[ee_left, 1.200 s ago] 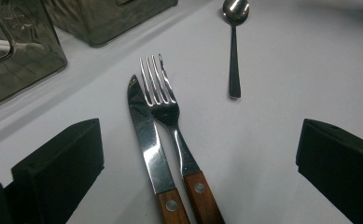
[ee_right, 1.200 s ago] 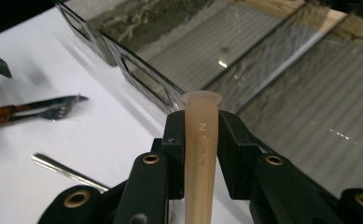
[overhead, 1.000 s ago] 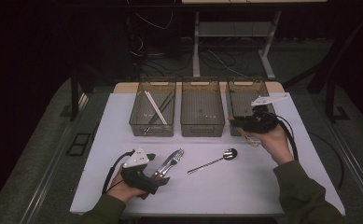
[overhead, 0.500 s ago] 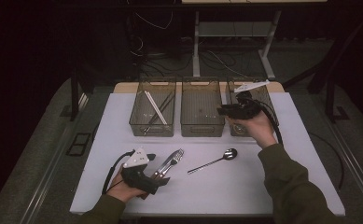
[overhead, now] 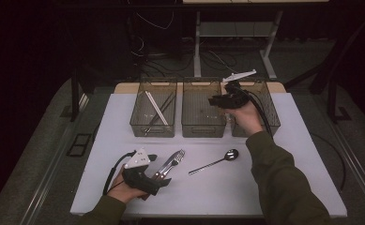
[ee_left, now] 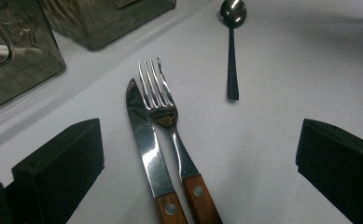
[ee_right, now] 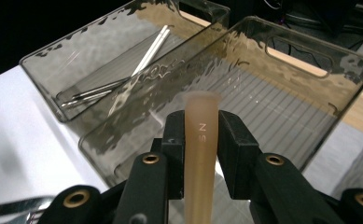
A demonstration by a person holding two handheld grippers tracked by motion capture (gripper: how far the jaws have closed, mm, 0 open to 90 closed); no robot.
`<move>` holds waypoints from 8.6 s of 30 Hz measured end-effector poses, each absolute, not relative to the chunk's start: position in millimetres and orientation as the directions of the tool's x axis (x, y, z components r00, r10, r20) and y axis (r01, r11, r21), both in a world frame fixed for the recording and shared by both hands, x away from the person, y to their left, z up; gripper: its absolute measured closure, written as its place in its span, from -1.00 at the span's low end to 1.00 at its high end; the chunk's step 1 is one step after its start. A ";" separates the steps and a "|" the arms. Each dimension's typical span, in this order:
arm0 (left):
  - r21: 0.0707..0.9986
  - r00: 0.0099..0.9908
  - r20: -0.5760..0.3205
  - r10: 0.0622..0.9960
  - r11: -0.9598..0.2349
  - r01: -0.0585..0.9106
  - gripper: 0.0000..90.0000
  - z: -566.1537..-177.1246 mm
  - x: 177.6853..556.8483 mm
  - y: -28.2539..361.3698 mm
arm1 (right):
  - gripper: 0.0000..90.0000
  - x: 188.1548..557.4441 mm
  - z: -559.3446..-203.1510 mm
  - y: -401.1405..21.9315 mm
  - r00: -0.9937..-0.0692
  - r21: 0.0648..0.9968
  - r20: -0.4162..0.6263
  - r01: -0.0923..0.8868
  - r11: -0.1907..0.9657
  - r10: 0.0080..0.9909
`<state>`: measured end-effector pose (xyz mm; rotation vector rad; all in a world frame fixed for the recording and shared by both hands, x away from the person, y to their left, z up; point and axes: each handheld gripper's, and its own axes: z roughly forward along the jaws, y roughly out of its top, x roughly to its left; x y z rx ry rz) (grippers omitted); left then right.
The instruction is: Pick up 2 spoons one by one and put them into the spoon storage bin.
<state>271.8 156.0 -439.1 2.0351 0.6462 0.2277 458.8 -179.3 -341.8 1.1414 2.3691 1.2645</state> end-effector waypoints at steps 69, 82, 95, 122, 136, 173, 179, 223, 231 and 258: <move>0.835 0.847 -0.082 0.526 -0.428 0.347 -1.00 -439.2 271.9 156.7 | 0.75 378.2 -378.8 -210.1 -0.755 0.727 0.161 0.526 0.441 0.635; 0.832 0.846 -0.077 0.527 -0.434 0.346 -1.00 -439.1 271.8 157.0 | 1.00 362.7 -417.2 -210.2 -0.762 0.646 0.119 0.546 0.534 0.636; 0.832 0.847 -0.077 0.525 -0.435 0.345 -1.00 -439.4 271.8 156.7 | 1.00 366.5 -436.5 -197.7 -0.762 0.564 0.043 0.552 0.615 0.646; 0.834 0.849 -0.086 0.522 -0.428 0.348 -1.00 -439.5 271.8 156.8 | 1.00 353.8 -433.4 -211.0 -0.767 0.511 0.035 0.565 0.648 0.641; 0.834 0.855 -0.088 0.510 -0.432 0.344 -1.00 -440.2 274.2 158.6 | 0.73 343.1 -424.0 -225.4 -0.774 0.563 0.061 0.548 0.619 0.630; 0.823 0.863 -0.103 0.495 -0.444 0.353 -1.00 -443.6 279.4 159.0 | 0.28 325.6 -440.2 -258.0 -0.756 0.584 0.192 0.600 0.547 0.625; 0.824 0.863 -0.101 0.496 -0.444 0.352 -1.00 -443.5 279.2 159.0 | 0.42 323.4 -440.0 -256.3 -0.778 0.582 0.176 0.576 0.574 0.603; 0.821 0.865 -0.095 0.493 -0.452 0.348 -1.00 -443.3 277.8 158.0 | 0.89 320.9 -430.8 -260.6 -0.737 0.583 0.171 0.611 0.536 0.654; 0.820 0.865 -0.095 0.493 -0.454 0.349 -1.00 -443.6 278.0 157.8 | 0.89 322.2 -420.5 -267.0 -0.698 0.611 0.163 0.626 0.484 0.698; 0.819 0.864 -0.095 0.495 -0.455 0.351 -1.00 -444.7 278.4 156.8 | 0.90 337.5 -370.4 -268.8 -0.628 0.726 0.114 0.582 0.367 0.770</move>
